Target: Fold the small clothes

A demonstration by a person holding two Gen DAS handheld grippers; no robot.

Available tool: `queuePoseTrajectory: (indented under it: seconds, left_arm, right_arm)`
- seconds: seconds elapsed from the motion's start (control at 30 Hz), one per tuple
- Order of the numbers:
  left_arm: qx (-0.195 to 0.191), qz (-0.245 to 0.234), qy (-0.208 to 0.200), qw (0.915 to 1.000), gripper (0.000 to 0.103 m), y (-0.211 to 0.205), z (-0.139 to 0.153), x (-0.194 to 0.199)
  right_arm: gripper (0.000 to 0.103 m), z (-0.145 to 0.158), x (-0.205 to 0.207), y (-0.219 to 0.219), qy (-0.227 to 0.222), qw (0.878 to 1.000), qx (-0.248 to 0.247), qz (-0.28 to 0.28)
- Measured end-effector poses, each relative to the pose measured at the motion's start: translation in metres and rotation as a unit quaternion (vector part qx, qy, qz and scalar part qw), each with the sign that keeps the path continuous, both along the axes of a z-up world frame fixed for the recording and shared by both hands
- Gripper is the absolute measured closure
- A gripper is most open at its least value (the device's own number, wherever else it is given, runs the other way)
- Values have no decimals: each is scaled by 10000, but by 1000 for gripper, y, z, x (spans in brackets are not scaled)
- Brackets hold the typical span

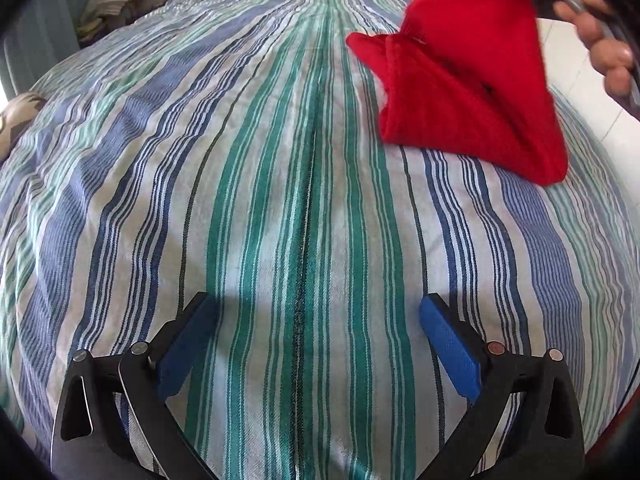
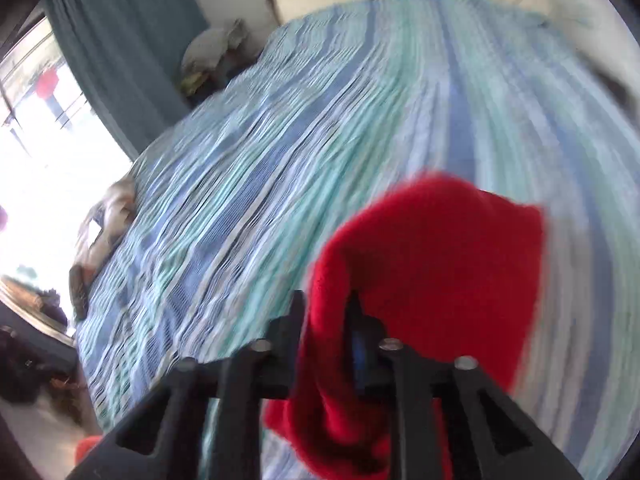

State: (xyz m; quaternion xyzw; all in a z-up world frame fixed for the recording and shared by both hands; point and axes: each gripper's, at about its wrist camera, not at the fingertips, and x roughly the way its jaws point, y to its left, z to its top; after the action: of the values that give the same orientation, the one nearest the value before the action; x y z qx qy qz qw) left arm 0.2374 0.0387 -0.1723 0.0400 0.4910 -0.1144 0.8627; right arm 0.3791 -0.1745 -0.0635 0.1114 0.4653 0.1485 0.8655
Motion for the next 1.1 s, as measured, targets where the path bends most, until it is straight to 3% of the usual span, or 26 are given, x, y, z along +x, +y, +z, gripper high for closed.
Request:
queuePoseTrajectory:
  seconds: [0.03,0.1,0.2,0.33,0.43,0.57,0.63,0.7,0.8,0.93,1.03,1.1]
  left_arm:
    - [19,-7,-9,10000,1,0,0,-1]
    - [-20,20,18,10000,1,2,0,-1]
    - [-96,61,71,9999,1,4,0,0]
    - [-82,119,69,9999,1,4,-1,0]
    - [-27,121,25,9999,0,3,-2,-2]
    - [29,110,-56,9999,0,1,-4,-3]
    - [72,88,-94,9999,0,-1,-4,-5]
    - [91,62,-126,9999,0,-2,-4,-7]
    - [70,63,-110,9999,0,-2,-4,-7]
    - [58,65,-83,9999,0,-1,-4,-6]
    - [65,62,-90,9999,0,-1,-4,-6]
    - [84,48,-118,9999,0,-1,-4,-5]
  right_arm:
    - [55,-9,6,11,230,9995,171,143]
    - [55,-8,-2,17,137,9987,413,272]
    - [50,18,-18,-1,-211,9978,580,237]
    - [50,28,-27,-31,-317,9991,199,-204]
    - [50,2,-37,-40,-84,9991,304,-267]
    - [50,-71,-46,-7,540,9983,203,38]
    - [50,-90,-56,20,512,9977,-340,299]
    - [50,-86,-66,37,277,9955,-691,592]
    - [50,-53,-82,23,25,9972,-196,715]
    - [50,-13,-111,-34,-527,9984,116,190]
    - [50,-29,-115,-67,-268,9990,278,-227]
    - [50,-66,-110,-76,280,9977,534,-297]
